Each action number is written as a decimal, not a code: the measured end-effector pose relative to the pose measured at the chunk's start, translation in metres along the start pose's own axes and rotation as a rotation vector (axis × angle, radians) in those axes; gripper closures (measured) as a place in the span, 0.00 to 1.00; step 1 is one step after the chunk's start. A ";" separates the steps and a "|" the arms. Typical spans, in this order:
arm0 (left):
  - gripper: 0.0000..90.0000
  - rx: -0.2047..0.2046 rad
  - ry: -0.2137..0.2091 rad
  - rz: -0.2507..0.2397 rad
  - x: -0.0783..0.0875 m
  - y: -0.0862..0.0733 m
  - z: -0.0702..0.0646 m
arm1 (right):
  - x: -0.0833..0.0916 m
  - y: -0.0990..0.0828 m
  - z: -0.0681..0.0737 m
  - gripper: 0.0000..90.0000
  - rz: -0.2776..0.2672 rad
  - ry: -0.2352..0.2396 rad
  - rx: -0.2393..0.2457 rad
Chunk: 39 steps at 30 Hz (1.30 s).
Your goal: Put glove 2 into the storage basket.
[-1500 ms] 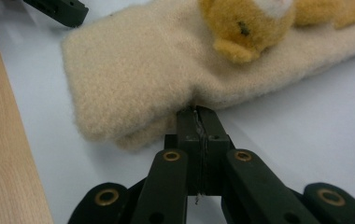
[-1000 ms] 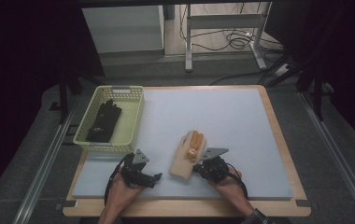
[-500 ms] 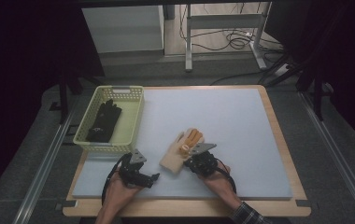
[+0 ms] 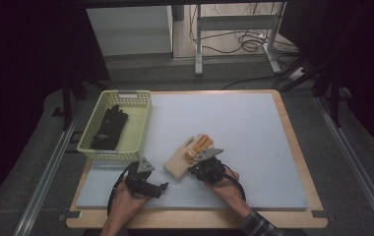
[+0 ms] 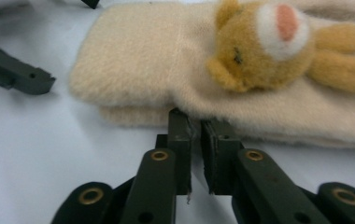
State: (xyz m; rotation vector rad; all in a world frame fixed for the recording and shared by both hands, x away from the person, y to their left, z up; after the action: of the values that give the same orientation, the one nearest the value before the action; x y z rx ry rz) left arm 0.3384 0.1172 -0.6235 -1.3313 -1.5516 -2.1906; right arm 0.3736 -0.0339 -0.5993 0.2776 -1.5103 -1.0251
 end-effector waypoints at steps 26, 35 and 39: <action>0.02 0.001 -0.002 -0.001 0.000 0.000 0.000 | 0.088 -0.045 -0.066 0.21 -0.049 -0.199 -0.124; 0.02 0.001 0.000 -0.001 0.000 0.000 0.000 | 0.104 -0.078 -0.089 0.10 0.016 -0.298 -0.164; 0.02 0.002 0.002 -0.004 0.000 0.000 0.000 | 0.103 -0.085 -0.092 0.07 0.015 -0.304 -0.165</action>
State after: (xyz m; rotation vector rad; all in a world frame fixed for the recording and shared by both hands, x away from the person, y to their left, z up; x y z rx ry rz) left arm 0.3385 0.1170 -0.6234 -1.3256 -1.5567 -2.1914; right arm 0.3985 -0.1942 -0.6015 -0.0079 -1.6830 -1.2122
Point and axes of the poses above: each handheld gripper's, and its own axes: x roughly backward along the jaws, y roughly out of its top, z roughly to its left, the point moved 10 cm from there along -x, roughly forward along the jaws, and after that the axes turned 9 degrees about y, right-handed, at the moved point
